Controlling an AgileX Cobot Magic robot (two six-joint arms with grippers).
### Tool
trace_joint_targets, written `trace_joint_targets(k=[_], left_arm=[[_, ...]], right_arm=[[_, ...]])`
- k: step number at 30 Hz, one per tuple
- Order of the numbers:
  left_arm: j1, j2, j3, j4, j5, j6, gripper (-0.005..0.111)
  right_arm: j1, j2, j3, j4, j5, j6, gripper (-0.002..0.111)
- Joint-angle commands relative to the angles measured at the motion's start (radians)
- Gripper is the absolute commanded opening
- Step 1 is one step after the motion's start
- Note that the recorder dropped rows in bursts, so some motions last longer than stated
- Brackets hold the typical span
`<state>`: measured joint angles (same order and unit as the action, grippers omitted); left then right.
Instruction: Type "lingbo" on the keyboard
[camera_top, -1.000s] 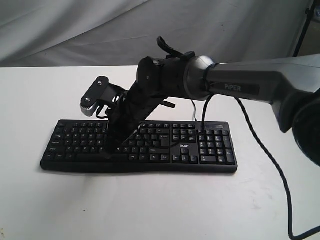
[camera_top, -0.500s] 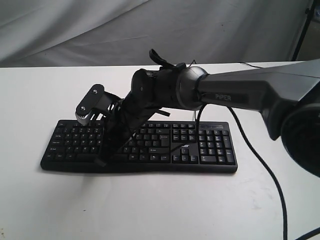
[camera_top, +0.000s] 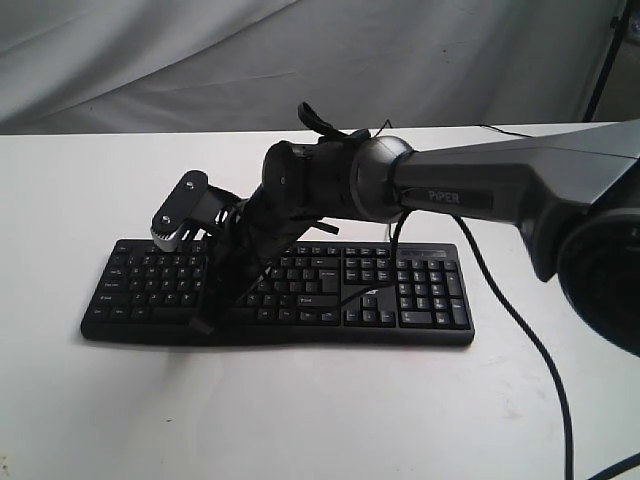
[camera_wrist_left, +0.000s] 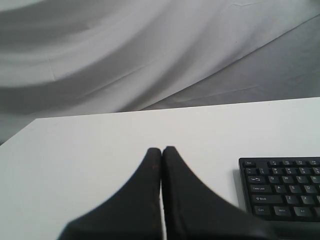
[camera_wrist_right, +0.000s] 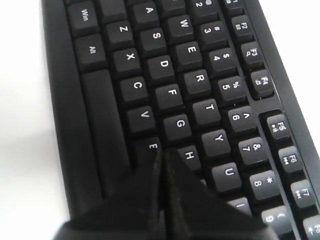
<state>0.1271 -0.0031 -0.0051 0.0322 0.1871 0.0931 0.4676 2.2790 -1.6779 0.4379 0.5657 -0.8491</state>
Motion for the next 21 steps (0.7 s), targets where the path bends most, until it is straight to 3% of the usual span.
trace_joint_targets(k=[1,21], left_arm=[[-0.004,0.003,0.005,-0.001,-0.006,-0.003,0.001],[-0.004,0.003,0.005,-0.001,-0.006,-0.003,0.001]], right_arm=[[-0.001,0.000,0.007,-0.009,-0.011,-0.013,0.000],[-0.001,0.017,0.007,-0.028,-0.007,-0.019,0.000]])
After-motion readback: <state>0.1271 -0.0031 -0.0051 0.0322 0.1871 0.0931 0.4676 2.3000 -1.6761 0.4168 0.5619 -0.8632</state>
